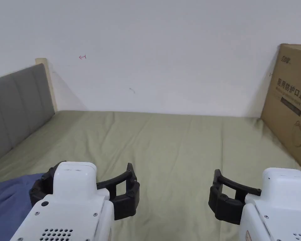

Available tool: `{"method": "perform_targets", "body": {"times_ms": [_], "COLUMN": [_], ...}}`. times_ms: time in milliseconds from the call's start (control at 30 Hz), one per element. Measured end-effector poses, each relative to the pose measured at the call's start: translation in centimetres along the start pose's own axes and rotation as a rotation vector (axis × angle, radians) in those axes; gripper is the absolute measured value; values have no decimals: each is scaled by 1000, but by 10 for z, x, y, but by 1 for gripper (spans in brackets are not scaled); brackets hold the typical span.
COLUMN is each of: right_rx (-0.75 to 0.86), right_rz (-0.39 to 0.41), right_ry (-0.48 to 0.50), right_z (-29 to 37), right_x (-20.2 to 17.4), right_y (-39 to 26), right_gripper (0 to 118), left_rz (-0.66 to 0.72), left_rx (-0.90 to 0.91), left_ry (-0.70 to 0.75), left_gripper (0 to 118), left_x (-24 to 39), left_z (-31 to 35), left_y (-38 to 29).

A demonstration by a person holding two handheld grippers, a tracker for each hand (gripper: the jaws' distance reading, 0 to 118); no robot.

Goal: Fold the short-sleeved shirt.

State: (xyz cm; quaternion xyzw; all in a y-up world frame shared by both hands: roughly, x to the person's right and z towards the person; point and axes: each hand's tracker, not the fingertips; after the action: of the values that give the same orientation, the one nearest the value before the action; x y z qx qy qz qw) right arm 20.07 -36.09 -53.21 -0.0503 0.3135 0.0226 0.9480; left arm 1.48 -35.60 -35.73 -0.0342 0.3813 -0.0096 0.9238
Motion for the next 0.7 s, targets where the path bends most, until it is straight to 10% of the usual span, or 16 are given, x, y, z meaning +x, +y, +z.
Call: {"method": "perform_targets", "body": {"times_ms": [500, 700], "right_rx": [-32, 61], "right_rz": [-23, 120], "right_ry": [0, -49], "right_z": [-5, -4], "right_x": [4, -8], "right_y": [-3, 16], "right_gripper": [118, 118], "left_rz": [9, 512], "left_rx": [-11, 31], "left_ry": [-5, -118], "left_gripper": [111, 111], "left_x": [0, -30], "left_z": [-3, -4], "left_y": [-3, -1]}}
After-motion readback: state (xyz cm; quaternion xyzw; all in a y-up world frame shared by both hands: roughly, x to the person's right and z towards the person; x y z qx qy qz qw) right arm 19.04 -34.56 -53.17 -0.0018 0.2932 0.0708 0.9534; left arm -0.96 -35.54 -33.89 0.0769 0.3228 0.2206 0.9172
